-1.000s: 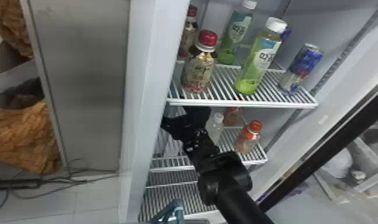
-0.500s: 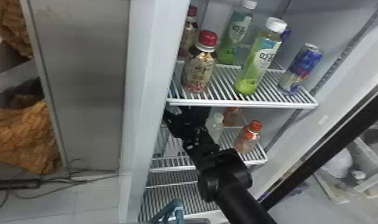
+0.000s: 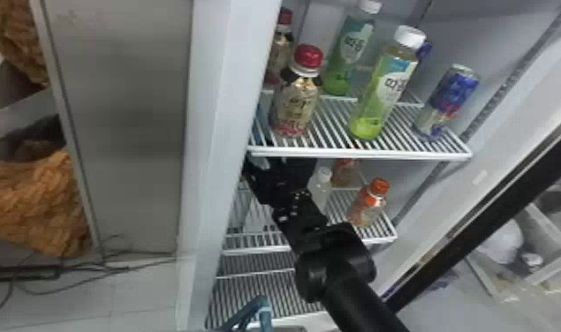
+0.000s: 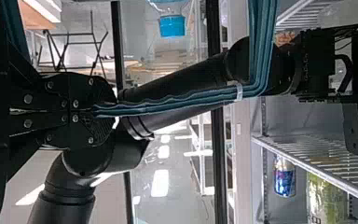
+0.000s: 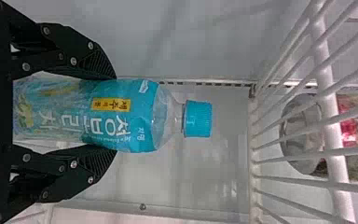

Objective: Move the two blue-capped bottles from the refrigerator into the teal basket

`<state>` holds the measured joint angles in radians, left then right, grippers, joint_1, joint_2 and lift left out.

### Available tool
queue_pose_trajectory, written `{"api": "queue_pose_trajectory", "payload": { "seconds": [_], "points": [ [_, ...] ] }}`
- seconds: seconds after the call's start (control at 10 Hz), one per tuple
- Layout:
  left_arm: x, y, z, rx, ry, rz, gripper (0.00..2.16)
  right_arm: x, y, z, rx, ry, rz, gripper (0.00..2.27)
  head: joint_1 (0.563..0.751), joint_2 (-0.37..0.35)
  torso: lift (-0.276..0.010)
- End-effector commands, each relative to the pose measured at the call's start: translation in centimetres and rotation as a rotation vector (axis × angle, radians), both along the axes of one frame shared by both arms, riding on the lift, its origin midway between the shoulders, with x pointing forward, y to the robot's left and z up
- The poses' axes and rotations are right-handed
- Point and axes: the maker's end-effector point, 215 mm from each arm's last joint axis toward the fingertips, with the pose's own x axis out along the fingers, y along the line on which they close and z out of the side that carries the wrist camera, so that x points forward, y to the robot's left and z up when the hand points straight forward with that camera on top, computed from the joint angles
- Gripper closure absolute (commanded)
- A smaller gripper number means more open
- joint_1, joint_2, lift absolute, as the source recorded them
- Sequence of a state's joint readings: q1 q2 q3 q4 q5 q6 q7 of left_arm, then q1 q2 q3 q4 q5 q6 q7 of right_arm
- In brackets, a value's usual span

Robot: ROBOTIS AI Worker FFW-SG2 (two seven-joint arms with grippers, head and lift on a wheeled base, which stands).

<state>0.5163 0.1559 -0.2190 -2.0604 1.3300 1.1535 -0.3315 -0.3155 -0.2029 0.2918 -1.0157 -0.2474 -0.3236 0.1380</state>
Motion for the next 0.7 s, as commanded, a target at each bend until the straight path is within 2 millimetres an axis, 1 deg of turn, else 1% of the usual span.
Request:
{"api": "queue_pose_trajectory", "payload": {
  "seconds": [0.0, 0.2, 0.6],
  "points": [
    [0.0, 0.2, -0.2, 0.002, 0.005, 0.005, 1.16, -0.4, 0.6, 0.8, 0.003, -0.019, 0.013, 0.63, 0.695, -0.35, -0.16],
    [0.0, 0.3, -0.2, 0.002, 0.009, 0.01, 1.16, -1.0, 0.5, 0.7, -0.004, -0.021, 0.026, 0.63, 0.695, -0.35, -0.16],
    [0.0, 0.5, -0.4, 0.003, 0.014, 0.017, 1.16, -2.5, 1.3, 0.9, 0.005, -0.032, 0.061, 0.62, 0.695, -0.35, -0.16]
  ]
}}
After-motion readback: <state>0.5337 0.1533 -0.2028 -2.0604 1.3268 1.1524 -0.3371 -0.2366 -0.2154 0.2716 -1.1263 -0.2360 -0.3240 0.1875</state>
